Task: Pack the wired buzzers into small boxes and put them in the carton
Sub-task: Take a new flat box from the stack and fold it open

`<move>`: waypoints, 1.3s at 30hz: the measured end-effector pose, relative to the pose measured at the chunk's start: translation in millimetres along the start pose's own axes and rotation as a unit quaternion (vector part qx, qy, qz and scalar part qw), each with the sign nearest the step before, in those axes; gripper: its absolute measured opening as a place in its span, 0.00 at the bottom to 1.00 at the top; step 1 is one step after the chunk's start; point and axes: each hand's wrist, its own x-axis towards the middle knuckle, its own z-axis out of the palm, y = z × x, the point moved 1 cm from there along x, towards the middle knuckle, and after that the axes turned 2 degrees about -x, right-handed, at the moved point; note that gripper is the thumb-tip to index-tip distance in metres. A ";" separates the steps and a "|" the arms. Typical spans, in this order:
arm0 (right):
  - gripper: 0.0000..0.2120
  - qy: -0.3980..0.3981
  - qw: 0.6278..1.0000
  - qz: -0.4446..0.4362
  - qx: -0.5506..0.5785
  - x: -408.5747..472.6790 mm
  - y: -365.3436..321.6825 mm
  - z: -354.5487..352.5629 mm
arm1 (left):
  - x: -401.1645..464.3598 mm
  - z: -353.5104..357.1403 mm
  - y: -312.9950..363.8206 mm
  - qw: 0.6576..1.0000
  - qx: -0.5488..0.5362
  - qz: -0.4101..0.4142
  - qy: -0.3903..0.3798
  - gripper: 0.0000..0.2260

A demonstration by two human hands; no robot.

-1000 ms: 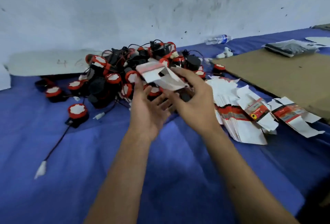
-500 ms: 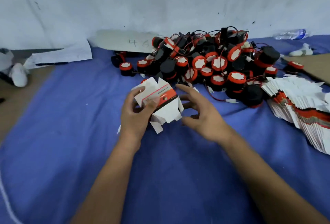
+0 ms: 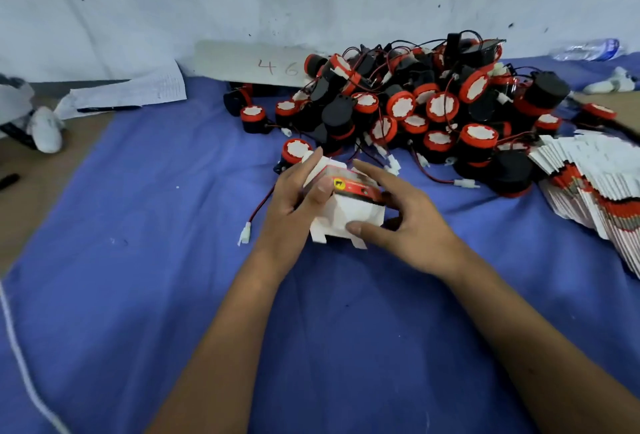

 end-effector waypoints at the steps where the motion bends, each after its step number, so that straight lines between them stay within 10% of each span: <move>1: 0.35 0.011 0.998 0.027 0.058 0.2 -1.1 0.9 | -0.2 -0.6 1.6 1.000 -0.027 -0.007 -0.009 0.30; 6: 0.23 0.015 0.945 0.100 0.310 2.3 -6.1 -1.1 | -3.0 0.7 1.2 0.995 -0.079 0.011 -0.060 0.42; 16: 0.34 -0.074 0.966 0.099 0.226 0.0 -12.5 -4.5 | -3.3 8.5 2.0 0.994 -0.051 0.040 -0.088 0.31; 23: 0.40 0.076 0.991 0.042 0.106 -0.1 -15.1 0.4 | -1.7 10.3 1.6 0.988 0.074 0.127 -0.047 0.35; 32: 0.22 0.052 0.967 0.014 0.250 2.1 -15.7 -5.8 | -2.2 8.1 4.3 0.976 0.156 0.150 0.008 0.36; 39: 0.19 0.005 0.987 -0.023 0.158 -0.5 -24.3 -4.5 | -2.2 5.8 4.4 0.992 0.063 0.109 0.030 0.28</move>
